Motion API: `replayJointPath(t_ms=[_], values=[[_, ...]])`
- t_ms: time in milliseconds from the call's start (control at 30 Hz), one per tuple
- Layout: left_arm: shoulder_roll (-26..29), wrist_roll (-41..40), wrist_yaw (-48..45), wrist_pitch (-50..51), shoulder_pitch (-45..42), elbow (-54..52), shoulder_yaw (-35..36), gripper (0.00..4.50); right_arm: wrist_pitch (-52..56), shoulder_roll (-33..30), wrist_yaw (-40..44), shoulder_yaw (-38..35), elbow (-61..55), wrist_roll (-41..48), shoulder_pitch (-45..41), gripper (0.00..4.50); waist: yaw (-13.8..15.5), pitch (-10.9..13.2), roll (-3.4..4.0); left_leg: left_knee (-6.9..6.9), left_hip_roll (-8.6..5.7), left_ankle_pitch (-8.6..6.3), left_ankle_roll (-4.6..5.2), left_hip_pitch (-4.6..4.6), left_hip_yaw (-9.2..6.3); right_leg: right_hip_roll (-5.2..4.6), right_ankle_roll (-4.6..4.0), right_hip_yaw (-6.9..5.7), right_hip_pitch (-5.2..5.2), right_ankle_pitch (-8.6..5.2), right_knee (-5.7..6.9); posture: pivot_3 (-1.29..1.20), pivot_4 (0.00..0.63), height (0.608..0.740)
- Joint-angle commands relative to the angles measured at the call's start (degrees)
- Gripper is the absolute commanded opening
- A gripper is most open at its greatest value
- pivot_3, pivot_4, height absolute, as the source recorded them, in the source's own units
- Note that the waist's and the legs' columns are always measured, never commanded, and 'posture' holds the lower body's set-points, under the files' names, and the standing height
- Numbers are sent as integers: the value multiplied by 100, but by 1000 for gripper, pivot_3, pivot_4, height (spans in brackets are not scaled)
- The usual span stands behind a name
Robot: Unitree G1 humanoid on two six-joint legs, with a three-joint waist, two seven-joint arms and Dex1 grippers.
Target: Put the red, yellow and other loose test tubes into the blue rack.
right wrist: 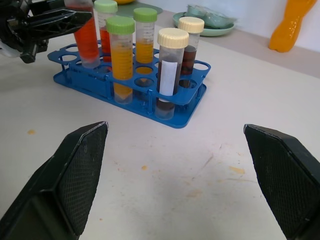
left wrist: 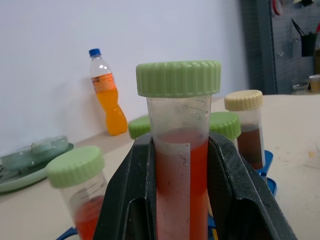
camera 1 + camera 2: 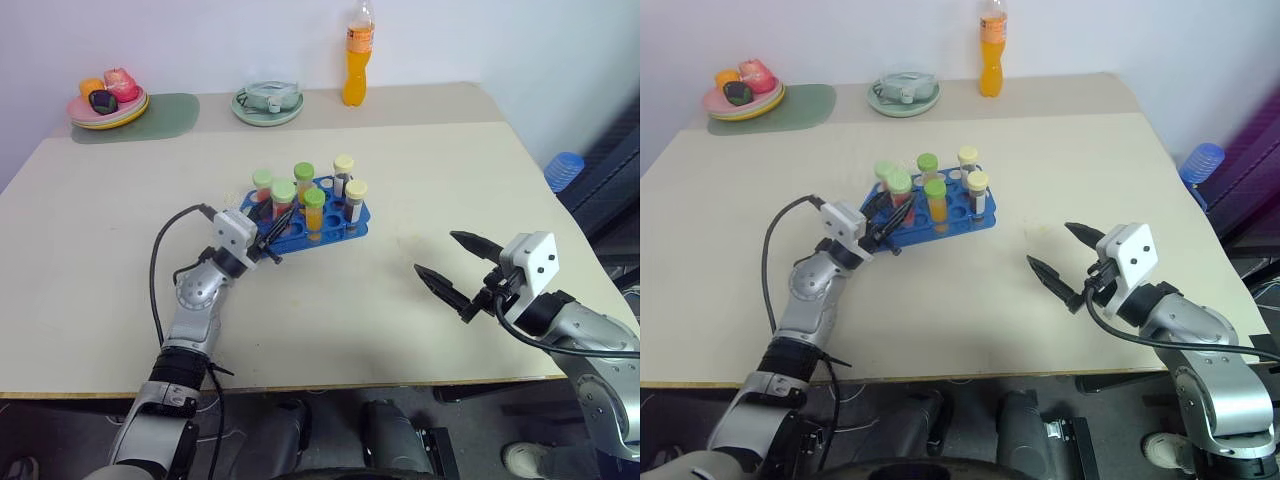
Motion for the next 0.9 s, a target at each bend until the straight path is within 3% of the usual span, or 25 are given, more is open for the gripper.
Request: replayJointPath(t_ms=[33,900], values=[[22,-41,-65,199,134,-26,130,753,-6,-49,-45,-26,-182,87,-112,4500,-2,0,0,0,0,0,0,0,0,0,0,0,0,0,0,0,150,740],[-118,-14,-385,265,193,402,323,753,-110,-28,52,-83,-151,87,110,4500,0,-11,14,0,0,-3,3,14,0,0,1,-1,17,-1,-1,0,150,740]])
